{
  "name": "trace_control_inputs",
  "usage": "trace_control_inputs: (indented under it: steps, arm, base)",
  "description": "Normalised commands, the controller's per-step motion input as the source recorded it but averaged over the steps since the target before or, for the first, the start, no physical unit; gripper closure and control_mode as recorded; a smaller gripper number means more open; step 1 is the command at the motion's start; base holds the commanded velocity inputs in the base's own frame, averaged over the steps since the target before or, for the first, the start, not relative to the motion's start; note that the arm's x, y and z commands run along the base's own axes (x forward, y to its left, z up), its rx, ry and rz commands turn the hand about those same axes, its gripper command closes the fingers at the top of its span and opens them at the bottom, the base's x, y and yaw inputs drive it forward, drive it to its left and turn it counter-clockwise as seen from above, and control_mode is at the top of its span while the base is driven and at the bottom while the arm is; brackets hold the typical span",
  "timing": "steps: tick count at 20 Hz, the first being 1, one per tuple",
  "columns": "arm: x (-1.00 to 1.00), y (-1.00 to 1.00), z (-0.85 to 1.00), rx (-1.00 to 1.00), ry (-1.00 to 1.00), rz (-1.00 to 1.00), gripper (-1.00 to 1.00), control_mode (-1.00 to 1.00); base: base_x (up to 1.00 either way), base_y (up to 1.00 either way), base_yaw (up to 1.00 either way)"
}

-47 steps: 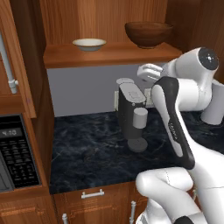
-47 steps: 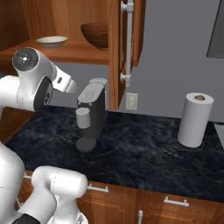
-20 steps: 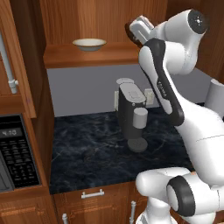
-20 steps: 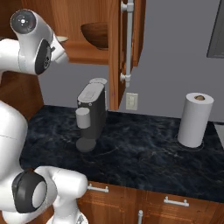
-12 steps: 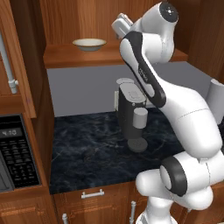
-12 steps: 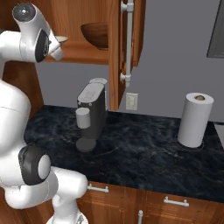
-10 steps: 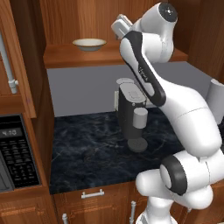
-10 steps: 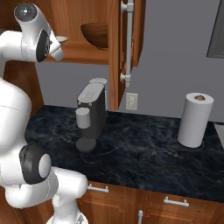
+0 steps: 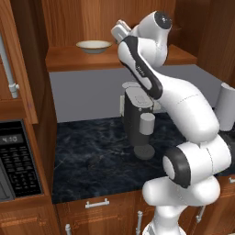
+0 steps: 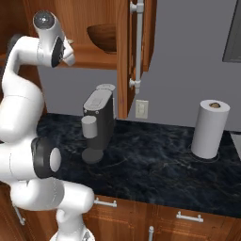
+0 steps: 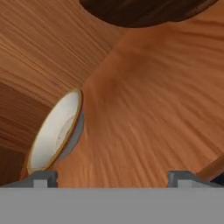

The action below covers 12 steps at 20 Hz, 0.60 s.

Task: Take the smaller bowl and place it next to the appetizer plate on the dining counter , and place the larger bowl next to the plate with cooked food.

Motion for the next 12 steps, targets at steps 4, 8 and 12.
trace_control_inputs:
  steps: [4, 8, 12]
  arm:
    - [0.99, 0.48, 0.0, 0.01, 0.24, 0.0, -1.0, -1.0]
    - [0.91, 0.4, 0.07, 0.0, 0.26, 0.0, -1.0, -1.0]
    - [0.5, 0.36, -0.15, -0.02, 0.19, 0.0, -1.0, -1.0]
  base:
    - [0.0, 0.0, 0.0]
    - [0.0, 0.0, 0.0]
    - [0.0, 0.0, 0.0]
